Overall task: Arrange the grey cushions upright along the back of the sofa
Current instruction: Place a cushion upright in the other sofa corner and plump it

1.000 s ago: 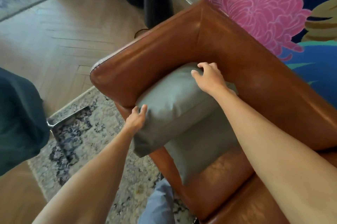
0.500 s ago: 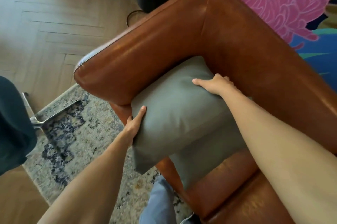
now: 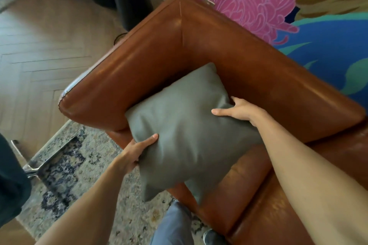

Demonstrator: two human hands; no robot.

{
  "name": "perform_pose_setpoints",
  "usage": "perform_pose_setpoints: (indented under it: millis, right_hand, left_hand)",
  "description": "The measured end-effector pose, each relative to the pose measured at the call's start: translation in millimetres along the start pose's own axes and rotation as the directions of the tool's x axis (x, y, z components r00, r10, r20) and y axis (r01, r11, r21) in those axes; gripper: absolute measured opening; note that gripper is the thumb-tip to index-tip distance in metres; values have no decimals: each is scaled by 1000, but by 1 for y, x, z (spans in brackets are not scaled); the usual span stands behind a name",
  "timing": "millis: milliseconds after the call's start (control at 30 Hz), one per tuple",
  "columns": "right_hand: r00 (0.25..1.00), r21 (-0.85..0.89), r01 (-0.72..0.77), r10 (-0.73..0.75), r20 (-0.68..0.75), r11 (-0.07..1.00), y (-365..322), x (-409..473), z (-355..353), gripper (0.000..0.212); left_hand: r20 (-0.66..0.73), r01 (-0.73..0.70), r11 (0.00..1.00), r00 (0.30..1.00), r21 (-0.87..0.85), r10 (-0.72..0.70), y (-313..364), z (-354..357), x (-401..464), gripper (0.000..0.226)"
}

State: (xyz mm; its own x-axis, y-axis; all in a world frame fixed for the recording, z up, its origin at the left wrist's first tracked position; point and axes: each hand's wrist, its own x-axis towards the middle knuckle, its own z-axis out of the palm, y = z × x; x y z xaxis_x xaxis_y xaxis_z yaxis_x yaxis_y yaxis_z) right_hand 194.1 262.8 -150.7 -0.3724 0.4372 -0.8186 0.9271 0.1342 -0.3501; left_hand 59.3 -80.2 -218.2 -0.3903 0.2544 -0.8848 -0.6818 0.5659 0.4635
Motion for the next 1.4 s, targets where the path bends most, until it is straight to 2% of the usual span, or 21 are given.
perform_pose_setpoints:
  millis: [33, 100, 133, 233, 267, 433, 533, 633, 767, 933, 1000, 1100, 1233, 1400]
  right_hand:
    - [1000, 32, 8, -9, 12, 999, 14, -8, -5, 121]
    - [999, 95, 19, -22, 28, 995, 46, -24, -13, 131]
    - [999, 142, 16, -21, 35, 990, 63, -30, -17, 129]
    - [997, 328, -33, 6, 82, 944, 105, -59, -24, 85]
    - [997, 379, -45, 17, 76, 924, 123, -67, -26, 80]
    - [990, 642, -17, 103, -96, 767, 230, -102, -23, 106]
    - [974, 754, 53, 134, -185, 655, 287, -124, -15, 116]
    - [962, 830, 90, 166, -215, 551, 346, -141, -15, 103]
    - [946, 876, 118, 216, -243, 468, 412, -150, -15, 91]
    - [917, 902, 183, 262, -300, 392, 480, -148, -9, 90]
    - [914, 911, 204, 263, -308, 359, 499, -143, -8, 94]
    - [909, 911, 239, 253, -331, 336, 526, -132, -9, 92]
    - [898, 905, 288, 241, -369, 314, 554, -116, -9, 83]
    - [893, 902, 267, 265, -364, 339, 586, -86, 5, 93]
  left_hand:
    - [2, -26, 999, 1000, 23, 26, 4, 8, -7, 64]
    - [25, -83, 995, 996, 53, 82, 8, 23, -16, 58]
    - [40, -120, 990, 992, 68, 117, 10, 32, -19, 56]
    - [60, -241, 959, 970, 149, 235, 14, 60, -28, 62]
    - [72, -275, 945, 961, 176, 266, 13, 72, -30, 66]
    - [114, -403, 819, 913, 407, 392, 6, 144, -40, 98]
    - [150, -475, 728, 872, 495, 466, 4, 197, -54, 93]
    - [212, -518, 650, 844, 556, 492, 1, 258, -61, 98]
    - [311, -569, 612, 819, 549, 483, -7, 327, -67, 96]
    - [374, -600, 601, 800, 528, 470, -21, 401, -71, 107]
    - [388, -617, 581, 787, 532, 480, -27, 424, -67, 99]
    - [400, -643, 551, 765, 532, 505, -39, 453, -60, 88]
    - [401, -649, 533, 757, 542, 515, -60, 479, -40, 93]
    - [382, -603, 525, 793, 601, 474, -94, 493, -9, 95]
